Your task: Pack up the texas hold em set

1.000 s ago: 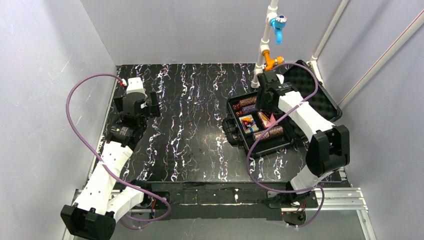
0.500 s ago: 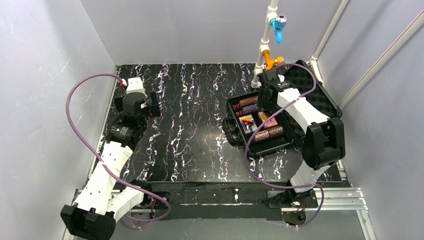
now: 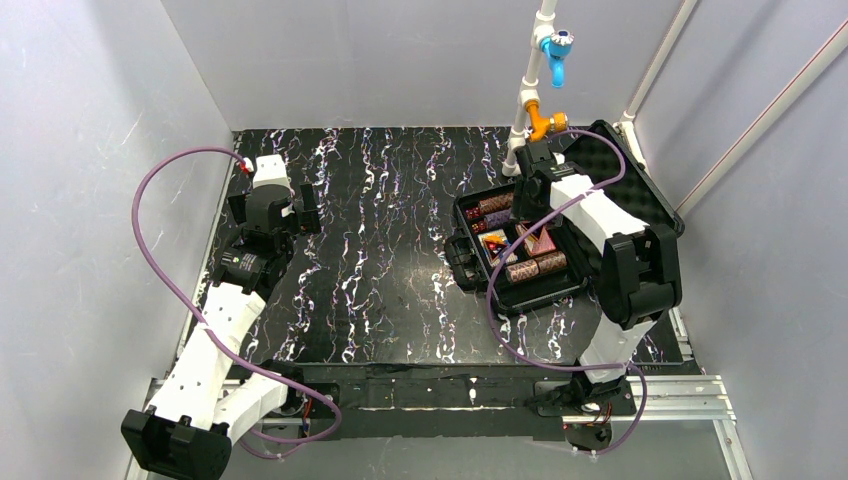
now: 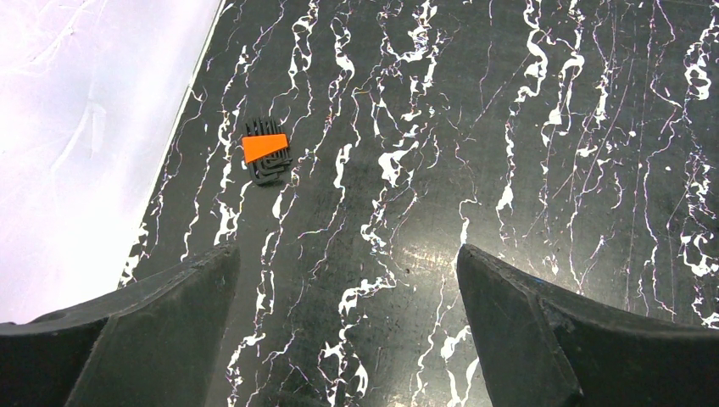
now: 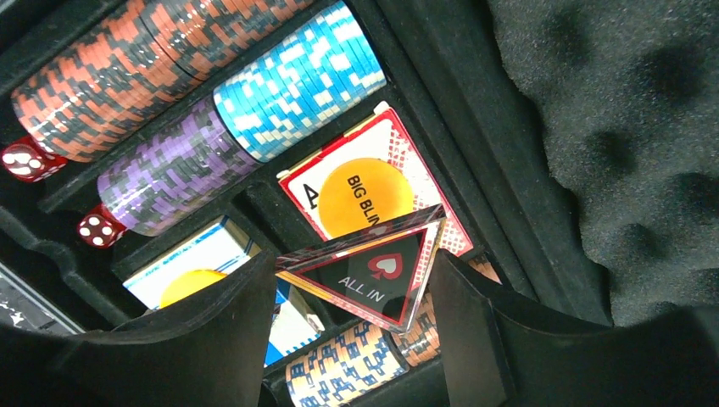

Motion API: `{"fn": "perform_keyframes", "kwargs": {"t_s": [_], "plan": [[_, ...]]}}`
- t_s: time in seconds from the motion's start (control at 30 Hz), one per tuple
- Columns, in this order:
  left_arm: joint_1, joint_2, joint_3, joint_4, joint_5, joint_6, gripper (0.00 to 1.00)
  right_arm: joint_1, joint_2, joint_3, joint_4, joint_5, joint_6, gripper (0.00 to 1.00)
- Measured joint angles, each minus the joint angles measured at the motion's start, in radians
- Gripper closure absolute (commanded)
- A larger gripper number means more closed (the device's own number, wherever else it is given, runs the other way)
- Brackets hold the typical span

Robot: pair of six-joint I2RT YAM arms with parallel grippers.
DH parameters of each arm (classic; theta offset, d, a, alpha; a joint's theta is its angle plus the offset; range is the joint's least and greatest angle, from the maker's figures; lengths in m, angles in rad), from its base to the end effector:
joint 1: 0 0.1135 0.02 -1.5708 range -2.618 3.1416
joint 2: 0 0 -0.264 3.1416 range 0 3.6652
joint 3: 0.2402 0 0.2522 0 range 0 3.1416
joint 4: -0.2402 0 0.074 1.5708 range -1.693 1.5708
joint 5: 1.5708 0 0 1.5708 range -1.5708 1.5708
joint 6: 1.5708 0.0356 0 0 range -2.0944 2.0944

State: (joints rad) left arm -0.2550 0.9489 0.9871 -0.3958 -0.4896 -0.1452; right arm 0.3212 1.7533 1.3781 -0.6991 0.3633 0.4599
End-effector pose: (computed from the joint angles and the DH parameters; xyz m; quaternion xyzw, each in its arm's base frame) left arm 0.2050 -0.0361 0.3605 -0.0942 0.8035 0.0852 0.5816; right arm 0.3540 0.1045 0.2448 0.1104 0.9480 -0.0699 0.2901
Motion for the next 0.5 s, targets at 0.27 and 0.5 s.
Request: {"fn": "perform_keyframes", "kwargs": {"t_s": [0.27,0.5], "plan": [[0.000,0.000,0.000,0.000,0.000,0.000,0.01,-0.010,0.020,0.000,0.006,-0.003,0.000,0.36],[0.000,0.000,0.000,0.000,0.000,0.000,0.01,-0.015,0.020,0.000,0.020,-0.010,0.000,0.28]]}}
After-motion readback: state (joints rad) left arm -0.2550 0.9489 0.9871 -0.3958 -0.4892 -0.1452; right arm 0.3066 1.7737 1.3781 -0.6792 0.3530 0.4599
